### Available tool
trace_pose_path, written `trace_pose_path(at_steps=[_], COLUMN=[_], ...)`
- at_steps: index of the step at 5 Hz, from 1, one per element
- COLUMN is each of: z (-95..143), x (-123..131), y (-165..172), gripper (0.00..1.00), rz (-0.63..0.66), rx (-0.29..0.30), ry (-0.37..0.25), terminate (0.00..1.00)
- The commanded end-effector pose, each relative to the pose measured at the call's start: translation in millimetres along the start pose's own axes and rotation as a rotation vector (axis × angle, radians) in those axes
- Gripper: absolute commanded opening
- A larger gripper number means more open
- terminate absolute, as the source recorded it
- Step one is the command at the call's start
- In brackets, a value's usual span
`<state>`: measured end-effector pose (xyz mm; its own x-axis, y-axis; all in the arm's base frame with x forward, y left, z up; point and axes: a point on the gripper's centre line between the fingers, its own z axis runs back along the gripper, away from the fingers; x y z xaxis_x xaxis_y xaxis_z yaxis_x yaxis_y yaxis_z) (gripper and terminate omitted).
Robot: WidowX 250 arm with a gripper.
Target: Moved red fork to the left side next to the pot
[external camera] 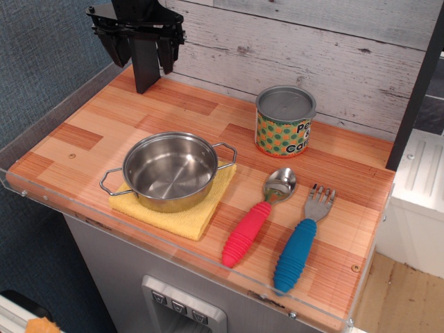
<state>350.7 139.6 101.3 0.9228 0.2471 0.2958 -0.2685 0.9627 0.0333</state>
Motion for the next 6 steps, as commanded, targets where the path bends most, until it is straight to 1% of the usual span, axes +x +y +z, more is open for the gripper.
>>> trace_pose_path(at_steps=[1, 2, 3, 4, 5, 6], z=[0.0, 5.9, 15.8, 29.6, 36.0, 34.3], x=[0.0, -9.3, -21.6, -40.9, -64.2, -84.1], y=[0.0, -22.6, -43.6, -65.5, -89.0, -111.2], gripper=[1.00, 1.00, 1.00, 1.00, 1.00, 1.00], rz=[0.000, -0.036, -0.084, -0.136, -0.178, -0.232], rx=[0.000, -0.022, -0.032, -0.055, -0.081, -0.107], ry=[0.000, 0.021, 0.034, 0.061, 0.080, 0.091], terminate=[0.00, 0.00, 0.00, 0.00, 0.00, 0.00])
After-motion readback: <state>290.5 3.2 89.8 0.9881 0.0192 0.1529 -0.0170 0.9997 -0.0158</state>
